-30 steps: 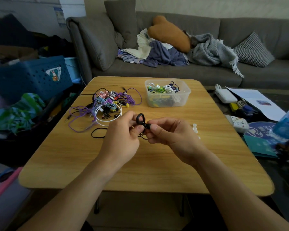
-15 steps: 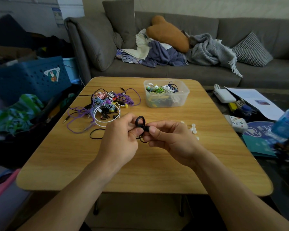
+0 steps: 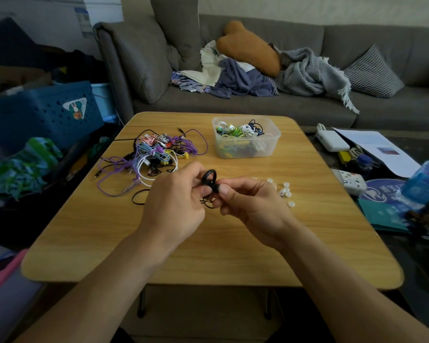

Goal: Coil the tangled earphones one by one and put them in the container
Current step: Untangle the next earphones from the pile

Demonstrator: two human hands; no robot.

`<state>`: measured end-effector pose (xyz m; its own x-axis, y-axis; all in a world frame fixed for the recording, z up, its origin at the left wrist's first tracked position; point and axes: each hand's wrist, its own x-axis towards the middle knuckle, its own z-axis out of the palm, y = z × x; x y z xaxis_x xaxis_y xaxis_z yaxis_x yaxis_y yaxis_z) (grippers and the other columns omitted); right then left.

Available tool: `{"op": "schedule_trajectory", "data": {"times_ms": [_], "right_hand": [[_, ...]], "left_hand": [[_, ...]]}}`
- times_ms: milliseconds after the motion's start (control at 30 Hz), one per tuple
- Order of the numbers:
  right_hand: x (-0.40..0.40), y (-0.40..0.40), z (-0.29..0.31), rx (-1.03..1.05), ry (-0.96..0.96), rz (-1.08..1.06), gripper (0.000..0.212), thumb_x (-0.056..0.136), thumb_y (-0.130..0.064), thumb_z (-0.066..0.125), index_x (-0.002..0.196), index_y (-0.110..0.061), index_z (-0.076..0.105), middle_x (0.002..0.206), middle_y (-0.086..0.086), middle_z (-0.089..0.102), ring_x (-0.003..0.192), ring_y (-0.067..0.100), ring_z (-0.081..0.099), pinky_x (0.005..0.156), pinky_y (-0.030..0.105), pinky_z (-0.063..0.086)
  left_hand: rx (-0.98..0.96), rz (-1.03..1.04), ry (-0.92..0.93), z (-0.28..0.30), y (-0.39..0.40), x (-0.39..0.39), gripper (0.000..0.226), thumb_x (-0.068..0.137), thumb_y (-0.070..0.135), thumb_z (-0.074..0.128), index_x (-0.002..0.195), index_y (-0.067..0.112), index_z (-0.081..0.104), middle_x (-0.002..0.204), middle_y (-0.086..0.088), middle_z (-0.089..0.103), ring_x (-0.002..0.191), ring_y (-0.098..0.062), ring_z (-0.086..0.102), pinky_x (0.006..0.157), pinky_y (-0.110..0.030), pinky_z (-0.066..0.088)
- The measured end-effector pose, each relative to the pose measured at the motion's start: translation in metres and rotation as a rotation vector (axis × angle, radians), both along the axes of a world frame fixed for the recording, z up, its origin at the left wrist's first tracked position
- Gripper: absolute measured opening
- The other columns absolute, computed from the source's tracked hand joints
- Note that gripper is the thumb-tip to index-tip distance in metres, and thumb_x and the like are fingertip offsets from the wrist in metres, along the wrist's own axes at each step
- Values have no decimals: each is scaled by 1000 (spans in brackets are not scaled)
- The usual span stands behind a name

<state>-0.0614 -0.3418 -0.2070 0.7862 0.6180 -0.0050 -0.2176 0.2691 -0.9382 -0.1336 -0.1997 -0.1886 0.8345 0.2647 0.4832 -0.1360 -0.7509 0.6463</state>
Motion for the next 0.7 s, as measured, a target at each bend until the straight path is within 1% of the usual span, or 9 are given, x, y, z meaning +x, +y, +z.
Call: {"op": "schedule_trajectory", "data": {"times_ms": [67,133,200,233,267,333,433,567,700], "right_hand": [[-3,3,1,53,114,19,17,72,-8,68,87,-4,75,74,12,70,65,15,66,59,22,54],[-6,6,2,91,237,30,14,72,-6,67,82,-5,76,72,12,68,63,14,66,59,21,55],[-9,8,3,125,337,54,12,74,-5,65,80,-5,76,70,11,67,61,13,65,58,20,55],[-9,9,3,137,368,64,12,75,-4,64,81,-4,75,71,11,66,61,13,64,58,20,56],[-9,9,2,145,383,69,13,75,-4,65,83,-3,74,71,11,67,61,13,65,58,20,56],[-9,9,1,139,351,56,17,74,-4,66,89,0,72,72,12,68,60,14,66,58,21,56],[-8,8,-2,60,129,-15,20,72,-7,69,91,0,72,72,13,71,62,16,68,60,22,56],[-4,7,-5,-135,-349,-119,9,83,2,71,89,-3,74,71,7,73,63,15,67,60,23,54],[1,8,-2,-280,-631,-196,16,80,2,76,87,-12,78,72,-3,73,61,15,65,62,28,55]], "left_hand": [[34,-9,-27,3,-1,-1,26,80,-12,63,83,13,65,68,14,62,75,20,59,56,-4,44],[64,-9,-51,4,-2,-2,29,76,-16,59,84,11,65,70,11,65,84,12,63,55,-5,47],[115,-2,-87,4,-3,-4,31,73,-17,59,84,11,65,72,6,69,82,3,67,52,-15,52],[143,2,-100,4,-3,-4,30,71,-17,60,83,11,65,72,5,71,78,0,69,52,-22,55],[159,7,-105,3,-3,-4,30,71,-16,61,83,11,64,71,4,71,76,-1,70,50,-26,55],[138,15,-101,1,-2,-3,28,71,-16,61,82,10,65,69,4,70,78,0,68,52,-27,55],[19,56,-41,-3,0,-4,22,77,-11,62,82,11,64,69,6,69,74,-1,67,55,-20,52],[-162,84,98,-7,0,-6,21,84,-5,64,79,15,60,64,11,68,66,5,64,54,-8,42],[-333,70,216,-4,1,-7,20,90,-1,60,82,17,61,61,7,71,53,7,59,48,-6,38]]}}
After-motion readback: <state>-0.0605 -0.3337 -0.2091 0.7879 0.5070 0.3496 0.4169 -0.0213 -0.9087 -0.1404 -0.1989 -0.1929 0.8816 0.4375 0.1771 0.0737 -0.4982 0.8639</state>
